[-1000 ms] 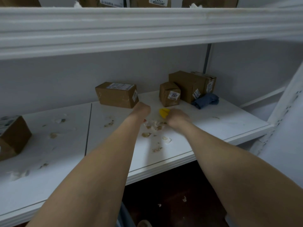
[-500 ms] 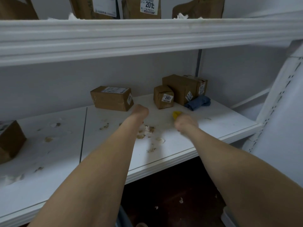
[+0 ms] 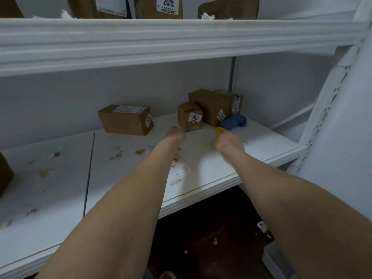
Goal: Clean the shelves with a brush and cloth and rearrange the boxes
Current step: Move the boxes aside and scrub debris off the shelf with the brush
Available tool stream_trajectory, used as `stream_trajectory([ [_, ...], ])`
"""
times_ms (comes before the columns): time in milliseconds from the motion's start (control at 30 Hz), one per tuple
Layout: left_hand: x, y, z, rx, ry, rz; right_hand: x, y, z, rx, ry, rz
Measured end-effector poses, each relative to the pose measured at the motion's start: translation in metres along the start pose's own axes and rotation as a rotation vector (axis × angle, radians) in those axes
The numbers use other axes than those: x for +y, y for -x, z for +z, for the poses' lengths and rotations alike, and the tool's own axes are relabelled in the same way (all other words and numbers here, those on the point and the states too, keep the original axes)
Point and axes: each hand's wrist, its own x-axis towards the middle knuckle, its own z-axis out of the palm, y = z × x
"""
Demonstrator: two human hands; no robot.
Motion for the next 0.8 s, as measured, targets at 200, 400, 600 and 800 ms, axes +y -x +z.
stream_trajectory([
  [200,0.004,0.004,0.022,-0.104,0.064,-0.014,0.03,-0.002,-0.012,0.05,0.078,0.138],
  [400,0.001,0.004,0.016,-0.052,-0.023,0.009,-0.022,0.027,0.015,-0.217,0.025,-0.082],
  [600,-0.007,0.011,-0.013,0.046,-0.046,0.05,-0.073,0.043,0.039,-0.41,-0.195,-0.131],
  [800,-0.022,0.009,-0.051,0.097,0.034,-0.038,-0.068,0.018,0.032,-0.193,0.066,-0.151],
])
